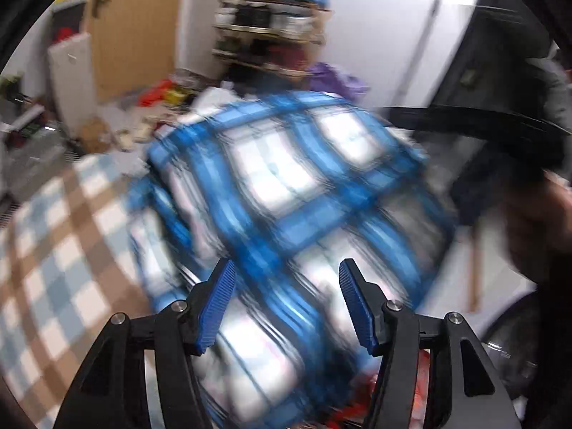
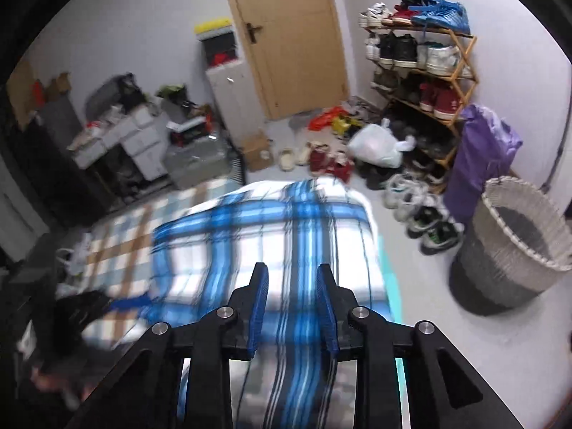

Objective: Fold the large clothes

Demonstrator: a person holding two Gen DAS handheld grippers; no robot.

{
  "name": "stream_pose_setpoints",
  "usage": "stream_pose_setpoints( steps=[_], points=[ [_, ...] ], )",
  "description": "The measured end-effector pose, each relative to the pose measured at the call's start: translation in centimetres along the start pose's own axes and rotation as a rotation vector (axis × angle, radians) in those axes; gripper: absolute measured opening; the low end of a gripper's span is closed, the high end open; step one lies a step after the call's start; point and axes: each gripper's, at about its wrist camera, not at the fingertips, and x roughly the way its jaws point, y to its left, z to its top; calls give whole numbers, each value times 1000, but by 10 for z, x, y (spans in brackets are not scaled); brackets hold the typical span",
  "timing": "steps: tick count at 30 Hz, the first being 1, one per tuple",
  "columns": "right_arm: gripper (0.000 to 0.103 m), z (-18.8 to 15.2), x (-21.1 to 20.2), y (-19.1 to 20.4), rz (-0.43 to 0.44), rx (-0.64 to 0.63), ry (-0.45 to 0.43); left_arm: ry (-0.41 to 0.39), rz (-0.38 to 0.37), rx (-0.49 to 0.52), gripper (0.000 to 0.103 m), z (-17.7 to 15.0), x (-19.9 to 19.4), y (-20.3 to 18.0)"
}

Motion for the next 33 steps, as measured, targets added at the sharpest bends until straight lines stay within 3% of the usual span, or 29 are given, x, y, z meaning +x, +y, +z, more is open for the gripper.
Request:
stream_pose_setpoints(
  steps=[5, 8, 11, 14, 19, 20, 23, 25, 27, 30, 31, 32, 33],
  points=[
    [24, 3, 74, -4, -175, -6, 177, 70, 27, 48, 55, -16, 22, -8],
    [25, 4, 60, -13, -118, 50, 135, 86, -1, -9, 55, -18, 28, 3],
    [29, -15, 14, -22, -26, 104, 18, 47, 0, 0, 55, -19, 19, 0],
    [29, -40, -16, -11, 5, 62, -2, 43, 6, 4, 55, -22, 17, -1],
    [31, -85, -47, -10, 81, 90, -73, -12, 73, 14, 55, -33, 17, -10],
    [37, -91, -42, -10, 64, 89, -61, -25, 83, 14, 55, -36, 17, -10],
    [38, -110, -14, -6, -60, 49, 0, -42, 105, -7, 55, -42, 13, -13],
    [38, -120, -18, 3, -116, 7, -56, -90, 112, -26, 55, -49, 4, -10],
    [44, -132, -34, 7, -144, 47, -113, -131, 113, -13, 55, -58, -14, -14],
    [48, -156, -62, 21, -120, 67, -219, -216, 161, -1, 56, -71, -48, -24],
    [53, -164, -71, 28, -112, 60, -258, -255, 178, 1, 57, -75, -60, -27],
    [65, -176, -83, 38, -101, 46, -317, -299, 207, 4, 60, -82, -74, -30],
    [73, -189, -96, 49, -101, 31, -380, -347, 231, 9, 73, -90, -87, -34]
  ],
)
